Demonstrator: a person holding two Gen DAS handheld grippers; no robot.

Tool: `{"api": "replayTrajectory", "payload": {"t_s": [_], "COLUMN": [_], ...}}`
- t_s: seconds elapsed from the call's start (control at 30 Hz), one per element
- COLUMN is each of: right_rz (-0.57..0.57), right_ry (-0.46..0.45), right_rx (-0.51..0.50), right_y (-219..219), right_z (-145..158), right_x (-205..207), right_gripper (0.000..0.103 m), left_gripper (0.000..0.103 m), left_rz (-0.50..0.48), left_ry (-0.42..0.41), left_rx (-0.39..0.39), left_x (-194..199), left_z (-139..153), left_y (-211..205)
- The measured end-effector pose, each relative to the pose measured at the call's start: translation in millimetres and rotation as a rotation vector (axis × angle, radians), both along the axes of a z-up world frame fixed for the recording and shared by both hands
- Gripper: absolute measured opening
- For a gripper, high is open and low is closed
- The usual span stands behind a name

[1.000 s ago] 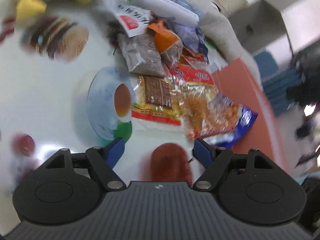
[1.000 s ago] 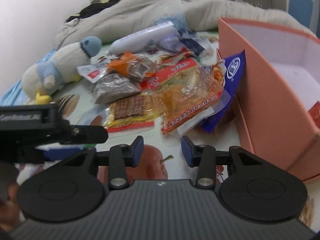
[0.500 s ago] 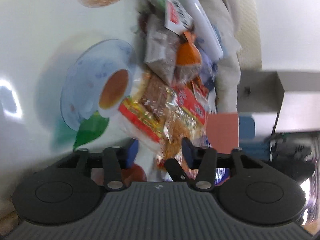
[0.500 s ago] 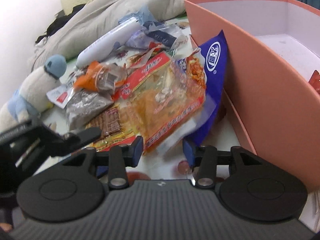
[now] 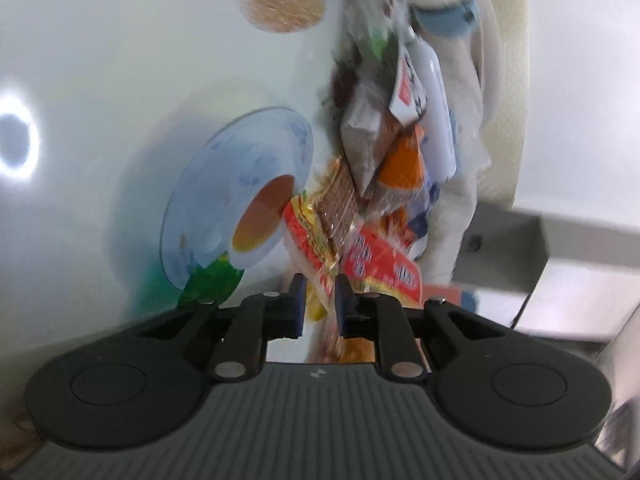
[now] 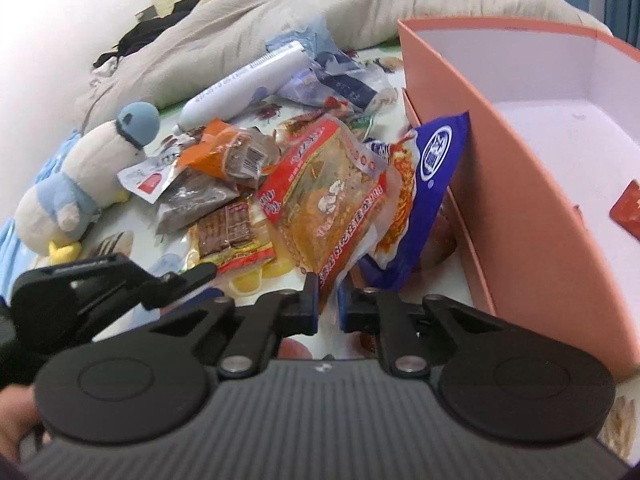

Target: Organize snacks

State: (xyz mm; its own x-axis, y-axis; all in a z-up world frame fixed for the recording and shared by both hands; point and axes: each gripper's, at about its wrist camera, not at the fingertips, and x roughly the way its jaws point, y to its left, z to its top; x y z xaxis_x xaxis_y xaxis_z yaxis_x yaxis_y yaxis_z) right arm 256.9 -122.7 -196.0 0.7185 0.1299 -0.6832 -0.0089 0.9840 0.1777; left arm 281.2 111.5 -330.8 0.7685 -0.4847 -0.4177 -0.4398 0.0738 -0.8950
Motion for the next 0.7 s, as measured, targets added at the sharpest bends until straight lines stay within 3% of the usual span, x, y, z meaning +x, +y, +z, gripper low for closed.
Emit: {"api": "replayTrajectory", "payload": {"t_s": [0.1, 0.17, 0.33, 0.53, 0.63, 0.7], "right_rz": [0.008, 0.012, 0.024, 0.037, 0.036, 0.039], "right_ry": [-0.007, -0.015, -0.019, -0.017, -0.022, -0.038], "right_rx": [-0.027, -0.044, -0.068, -0.079, -0.086, -0.097], "right_y": [-4, -7, -7, -6, -7, -7], "right_z": [3, 5, 5, 2, 4, 6], "right_x": [-7, -11, -21, -26, -27, -28], "right_gripper": [0.012, 0.012, 0.012, 0.012, 0.012, 0.012], "left_gripper": [0.022, 0.037, 0.043, 0.043, 0.042, 0.032], "left_rz": [0.026, 0.012, -0.043, 0.028, 0.002, 0.025], "left_ry": [0.024, 0.009, -0.023, 0.014, 0.055, 0.071], "left_rx": [-0.038, -0.018, 0.05, 0.015, 0.1, 0.09], "left_x": [-2, -3, -5, -7, 6, 6], "left_z": [1, 7, 17, 14, 22, 18], "left_y": [3, 4, 7, 14, 8, 8]}}
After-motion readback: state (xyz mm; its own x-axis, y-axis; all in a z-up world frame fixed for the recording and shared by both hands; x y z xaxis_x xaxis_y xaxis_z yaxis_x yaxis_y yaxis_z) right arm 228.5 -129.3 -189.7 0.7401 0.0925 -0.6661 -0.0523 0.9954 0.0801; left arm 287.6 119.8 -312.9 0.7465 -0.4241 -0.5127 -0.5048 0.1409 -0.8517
